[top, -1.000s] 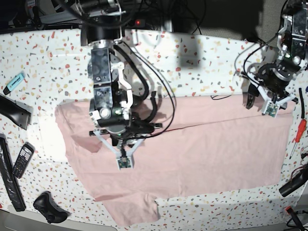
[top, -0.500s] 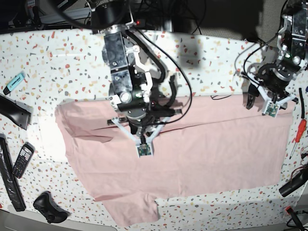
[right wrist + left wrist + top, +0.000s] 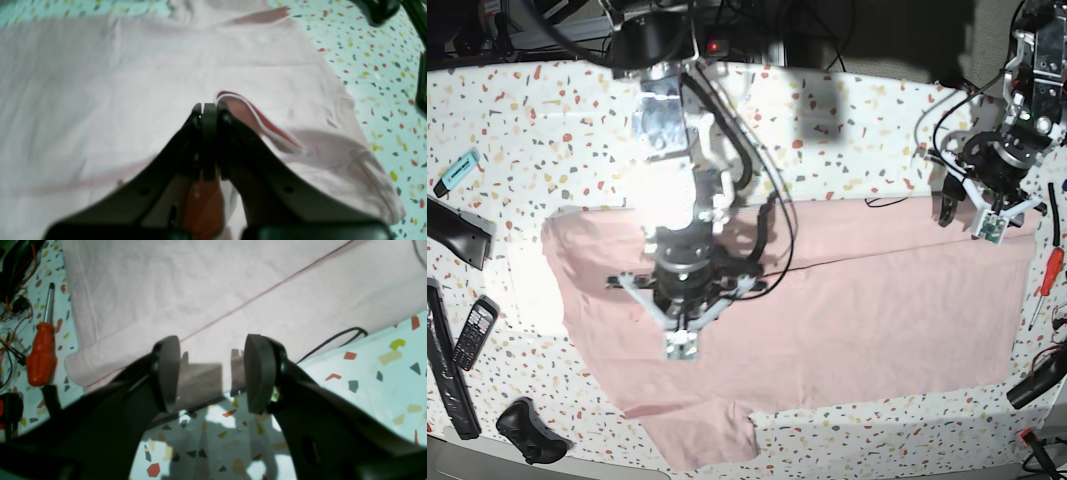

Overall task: Fold the T-shirt properly
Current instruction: 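Drag the grasped edge with the right gripper toward the shirt middle, then pull the held shirt edge with the right gripper back toward its side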

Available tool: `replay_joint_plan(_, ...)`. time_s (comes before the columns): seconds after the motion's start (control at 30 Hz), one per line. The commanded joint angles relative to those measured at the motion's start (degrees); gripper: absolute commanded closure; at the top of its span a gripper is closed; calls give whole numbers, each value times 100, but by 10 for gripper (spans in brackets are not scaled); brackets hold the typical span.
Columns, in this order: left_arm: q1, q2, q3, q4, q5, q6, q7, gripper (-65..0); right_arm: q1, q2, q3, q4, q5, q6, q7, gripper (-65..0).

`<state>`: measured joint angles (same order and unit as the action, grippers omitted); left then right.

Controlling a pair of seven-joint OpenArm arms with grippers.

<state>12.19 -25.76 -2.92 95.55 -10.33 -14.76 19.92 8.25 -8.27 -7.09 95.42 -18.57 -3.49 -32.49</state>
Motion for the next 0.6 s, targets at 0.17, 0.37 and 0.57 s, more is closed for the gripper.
replay_joint_plan(0.17,-57,-92,-37,81,-26,37,-105,-296,1069,83,623,-870,483,-31,308,0)
replay_joint_plan(0.37,-59,-90,-37,81,-26,39,-109,-296,2124,348,636,-2352,461,-35,592,0)
replay_joint_plan(0.57,-59,-90,-37,81,-26,39,-111,-296,2682,435,634,-3298,463,-39,859,0)
